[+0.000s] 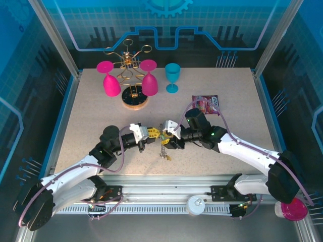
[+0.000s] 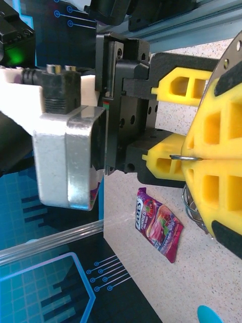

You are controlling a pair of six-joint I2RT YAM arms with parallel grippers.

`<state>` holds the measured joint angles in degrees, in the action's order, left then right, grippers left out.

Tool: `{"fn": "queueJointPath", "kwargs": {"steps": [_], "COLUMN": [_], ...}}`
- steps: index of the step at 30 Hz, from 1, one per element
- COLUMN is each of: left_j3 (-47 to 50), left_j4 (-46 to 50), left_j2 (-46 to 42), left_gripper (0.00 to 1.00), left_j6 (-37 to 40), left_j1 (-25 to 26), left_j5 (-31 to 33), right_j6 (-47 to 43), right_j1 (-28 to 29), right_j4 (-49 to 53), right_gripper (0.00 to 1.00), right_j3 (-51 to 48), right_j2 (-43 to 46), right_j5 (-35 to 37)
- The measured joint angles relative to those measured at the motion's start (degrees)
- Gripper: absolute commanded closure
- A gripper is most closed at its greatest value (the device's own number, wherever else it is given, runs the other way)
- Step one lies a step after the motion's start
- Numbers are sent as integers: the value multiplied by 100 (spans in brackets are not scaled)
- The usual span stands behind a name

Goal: Put the keys on the keyring

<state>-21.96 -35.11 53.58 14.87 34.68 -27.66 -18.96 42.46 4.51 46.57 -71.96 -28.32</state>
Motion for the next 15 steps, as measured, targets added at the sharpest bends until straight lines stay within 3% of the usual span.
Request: {"fn": "queueJointPath", "kwargs": {"steps": [6,15], "left_j3": [0,0], "left_j4": [9,9], "left_j2": [-13,-55], "left_gripper": [100,100], "left_j6": [2,2], "left_j1": [0,0], "left_j5": [7,42], "right_j6": [48,157], "right_j1": [2,31], "right_j4": [-269,-507], "right_gripper": [67,94], "right_j3": [-37,-94], "right_j2": [155,188], "right_j5": [144,247]}}
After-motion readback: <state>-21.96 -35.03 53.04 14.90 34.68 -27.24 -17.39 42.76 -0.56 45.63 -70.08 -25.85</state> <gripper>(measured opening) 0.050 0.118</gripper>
